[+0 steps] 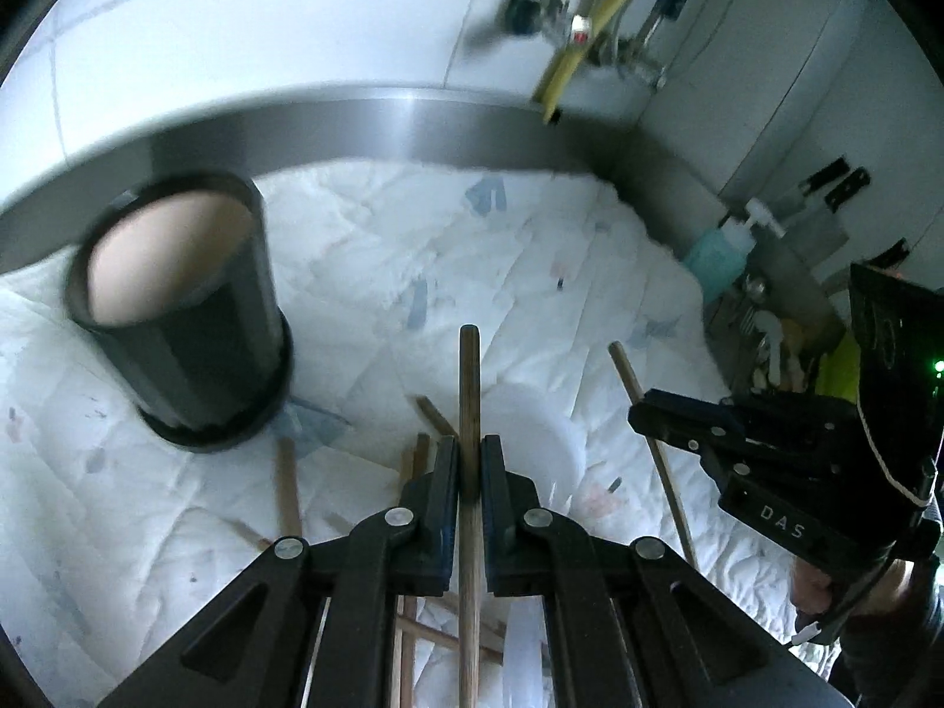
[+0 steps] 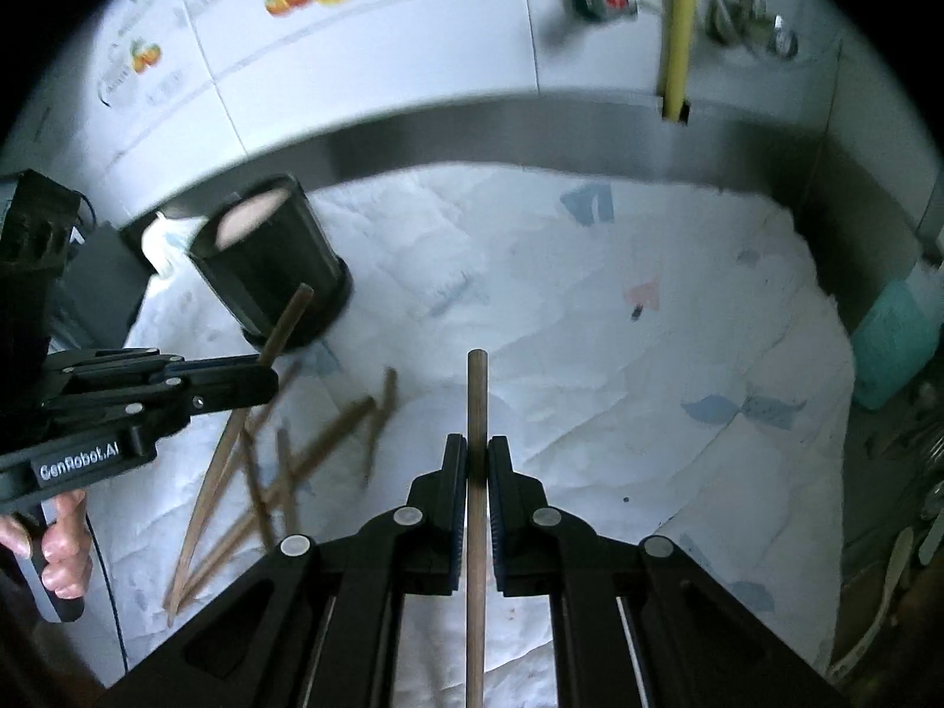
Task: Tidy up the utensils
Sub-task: 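Lift the chopstick with the right gripper while the left gripper grasps another chopstick, then carry both chopsticks over the black pot and drop them in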
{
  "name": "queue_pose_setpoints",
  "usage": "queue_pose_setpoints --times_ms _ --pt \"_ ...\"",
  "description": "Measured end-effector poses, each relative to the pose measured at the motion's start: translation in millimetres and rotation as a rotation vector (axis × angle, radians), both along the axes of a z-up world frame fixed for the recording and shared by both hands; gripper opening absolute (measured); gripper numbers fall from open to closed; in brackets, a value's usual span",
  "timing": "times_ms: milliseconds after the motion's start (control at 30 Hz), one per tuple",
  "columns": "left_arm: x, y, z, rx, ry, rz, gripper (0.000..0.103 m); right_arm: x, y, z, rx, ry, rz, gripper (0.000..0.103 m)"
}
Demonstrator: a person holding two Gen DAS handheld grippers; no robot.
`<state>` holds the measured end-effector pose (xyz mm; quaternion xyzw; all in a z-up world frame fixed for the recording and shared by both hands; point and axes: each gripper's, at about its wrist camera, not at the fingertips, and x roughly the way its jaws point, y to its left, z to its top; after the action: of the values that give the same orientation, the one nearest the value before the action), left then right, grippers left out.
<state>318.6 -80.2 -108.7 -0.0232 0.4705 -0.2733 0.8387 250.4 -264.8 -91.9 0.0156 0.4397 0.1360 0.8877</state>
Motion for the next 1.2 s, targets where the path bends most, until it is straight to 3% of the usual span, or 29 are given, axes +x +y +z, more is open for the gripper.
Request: queue_pose_setpoints --times_ms 167,367,600,800,1200 --pt "-10 24 41 -0.037 -0.076 0.051 0.006 -14 2 33 0.02 -0.09 0.022 0.009" --pt "-11 67 109 -0.091 -0.227 0.165 0.006 -17 18 81 0.039 -0.217 0.063 0.009" --pt "25 122 176 -0.118 -0.424 0.319 0.007 -8 42 133 0.107 -0.353 0.09 0.009" --pt "74 143 190 -0.14 -0.527 0.408 0.007 18 61 150 0.149 -0.388 0.093 0.009" --pt "131 136 161 -0.116 -0.639 0.422 0.007 50 91 167 0.18 -0.425 0.083 0.009"
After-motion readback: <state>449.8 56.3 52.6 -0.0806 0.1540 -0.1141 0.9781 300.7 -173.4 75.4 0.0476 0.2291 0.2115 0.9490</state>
